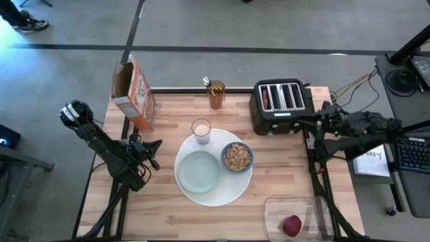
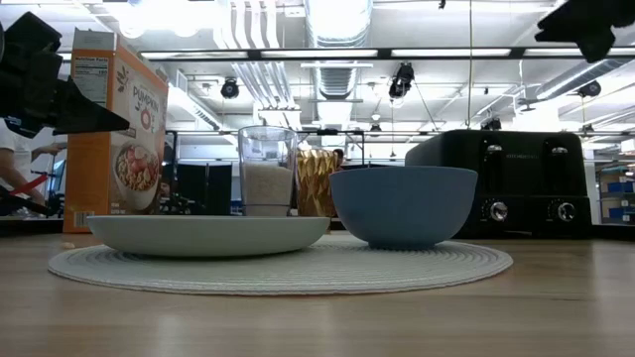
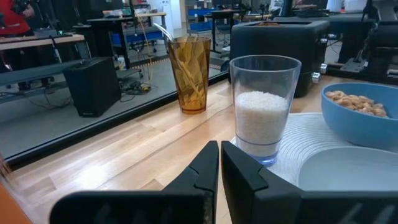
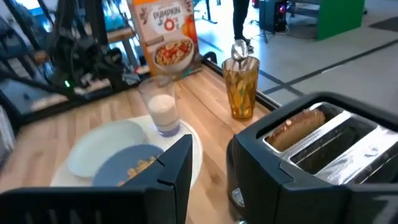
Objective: Arrange a breakfast setting
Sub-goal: Put the toasted bread on the plate
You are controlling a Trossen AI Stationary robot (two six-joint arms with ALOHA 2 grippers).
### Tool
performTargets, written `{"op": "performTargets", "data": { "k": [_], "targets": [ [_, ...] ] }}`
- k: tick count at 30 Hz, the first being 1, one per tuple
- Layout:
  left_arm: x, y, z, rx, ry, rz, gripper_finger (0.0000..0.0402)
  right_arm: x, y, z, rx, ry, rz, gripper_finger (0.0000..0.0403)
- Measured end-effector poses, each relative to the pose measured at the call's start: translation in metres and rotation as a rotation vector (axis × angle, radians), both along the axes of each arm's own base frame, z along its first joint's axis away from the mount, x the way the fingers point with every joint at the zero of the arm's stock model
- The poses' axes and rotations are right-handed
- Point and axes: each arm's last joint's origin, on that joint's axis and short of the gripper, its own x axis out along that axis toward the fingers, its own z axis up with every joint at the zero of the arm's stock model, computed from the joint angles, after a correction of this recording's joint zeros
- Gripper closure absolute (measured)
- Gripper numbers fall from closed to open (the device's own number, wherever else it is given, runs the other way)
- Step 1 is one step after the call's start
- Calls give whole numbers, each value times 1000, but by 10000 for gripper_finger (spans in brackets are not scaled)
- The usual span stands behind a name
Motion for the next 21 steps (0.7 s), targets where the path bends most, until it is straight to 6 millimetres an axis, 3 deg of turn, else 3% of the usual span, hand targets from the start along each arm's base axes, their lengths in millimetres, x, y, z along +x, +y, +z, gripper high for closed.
{"op": "performTargets", "data": {
  "k": [7, 15, 21],
  "targets": [
    [0, 0, 0, 0, -1, 0, 400, -10, -4, -19, 82, -140, -95, 318],
    [0, 0, 0, 0, -1, 0, 400, 22, 3, -38, 94, -148, -69, 328],
    [-1, 1, 0, 11, 9, 0, 400, 48, 9, -26, 112, -209, -71, 313]
  ]
}}
